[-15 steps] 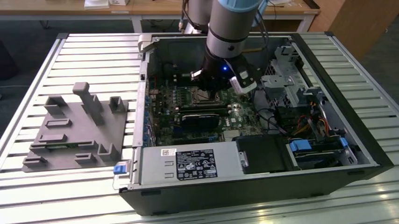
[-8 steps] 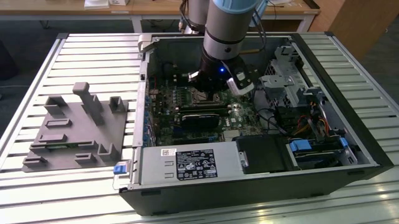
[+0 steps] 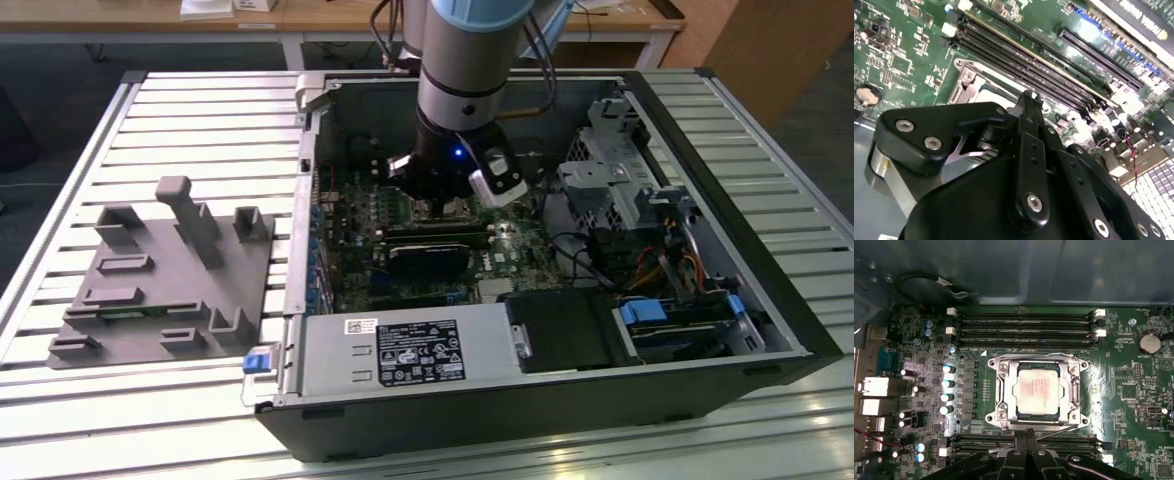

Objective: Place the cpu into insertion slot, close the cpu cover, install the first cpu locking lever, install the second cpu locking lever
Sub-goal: 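Install the second cpu locking lever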

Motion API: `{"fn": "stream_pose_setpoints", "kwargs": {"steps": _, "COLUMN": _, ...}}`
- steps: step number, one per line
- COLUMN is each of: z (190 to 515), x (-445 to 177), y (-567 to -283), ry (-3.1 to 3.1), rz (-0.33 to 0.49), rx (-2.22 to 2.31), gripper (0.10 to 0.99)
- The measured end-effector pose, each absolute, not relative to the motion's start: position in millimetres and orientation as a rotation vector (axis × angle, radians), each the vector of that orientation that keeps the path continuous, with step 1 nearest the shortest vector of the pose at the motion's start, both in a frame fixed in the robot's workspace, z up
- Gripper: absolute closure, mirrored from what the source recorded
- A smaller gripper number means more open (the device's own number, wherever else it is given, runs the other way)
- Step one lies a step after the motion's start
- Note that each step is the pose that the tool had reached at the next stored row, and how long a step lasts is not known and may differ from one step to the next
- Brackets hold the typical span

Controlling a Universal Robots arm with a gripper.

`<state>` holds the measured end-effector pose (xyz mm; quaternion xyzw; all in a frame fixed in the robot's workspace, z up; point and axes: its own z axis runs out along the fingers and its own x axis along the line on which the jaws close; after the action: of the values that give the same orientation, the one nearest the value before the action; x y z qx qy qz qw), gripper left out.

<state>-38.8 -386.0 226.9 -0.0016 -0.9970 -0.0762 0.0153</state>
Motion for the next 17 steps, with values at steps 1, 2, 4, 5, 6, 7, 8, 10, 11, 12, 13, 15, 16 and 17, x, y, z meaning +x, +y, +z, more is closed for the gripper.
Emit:
{"fn": "stream_pose_setpoints", "kwargs": {"steps": 1, "z": 226.8, "x": -38.8, "y": -386.7, "ry": -3.102, "rz": -0.242, "rx": -0.009, "gripper": 0.98}}
{"fn": "stream_pose_setpoints", "kwargs": {"steps": 2, "z": 226.7, "x": -38.8, "y": -387.6, "ry": -3.101, "rz": -0.246, "rx": -0.011, "gripper": 0.98}}
{"fn": "stream_pose_setpoints", "kwargs": {"steps": 4, "z": 226.4, "x": -39.5, "y": -389.9, "ry": -3.101, "rz": -0.25, "rx": -0.014, "gripper": 0.98}}
{"fn": "stream_pose_setpoints", "kwargs": {"steps": 5, "z": 226.1, "x": -40.4, "y": -390.8, "ry": -3.101, "rz": -0.251, "rx": -0.014, "gripper": 0.98}}
{"fn": "stream_pose_setpoints", "kwargs": {"steps": 6, "z": 226.0, "x": -41.7, "y": -391.6, "ry": -3.101, "rz": -0.252, "rx": -0.015, "gripper": 0.98}}
{"fn": "stream_pose_setpoints", "kwargs": {"steps": 7, "z": 225.8, "x": -43.1, "y": -392.1, "ry": -3.101, "rz": -0.253, "rx": -0.015, "gripper": 0.98}}
{"fn": "stream_pose_setpoints", "kwargs": {"steps": 8, "z": 225.7, "x": -44.5, "y": -392.4, "ry": -3.101, "rz": -0.254, "rx": -0.015, "gripper": 0.98}}
{"fn": "stream_pose_setpoints", "kwargs": {"steps": 10, "z": 225.2, "x": -46.9, "y": -392.5, "ry": -3.1, "rz": -0.256, "rx": -0.015, "gripper": 0.98}}
{"fn": "stream_pose_setpoints", "kwargs": {"steps": 11, "z": 225.0, "x": -47.8, "y": -392.5, "ry": -3.1, "rz": -0.257, "rx": -0.015, "gripper": 0.98}}
{"fn": "stream_pose_setpoints", "kwargs": {"steps": 12, "z": 225.0, "x": -49.1, "y": -392.6, "ry": -3.1, "rz": -0.26, "rx": -0.015, "gripper": 0.98}}
{"fn": "stream_pose_setpoints", "kwargs": {"steps": 13, "z": 224.9, "x": -50.1, "y": -392.6, "ry": -3.1, "rz": -0.264, "rx": -0.015, "gripper": 0.98}}
{"fn": "stream_pose_setpoints", "kwargs": {"steps": 15, "z": 224.3, "x": -51.3, "y": -392.5, "ry": -3.099, "rz": -0.27, "rx": -0.015, "gripper": 0.98}}
{"fn": "stream_pose_setpoints", "kwargs": {"steps": 16, "z": 223.6, "x": -52.1, "y": -392.5, "ry": -3.099, "rz": -0.272, "rx": -0.015, "gripper": 0.98}}
{"fn": "stream_pose_setpoints", "kwargs": {"steps": 17, "z": 222.6, "x": -52.6, "y": -392.5, "ry": -3.099, "rz": -0.272, "rx": -0.015, "gripper": 0.98}}
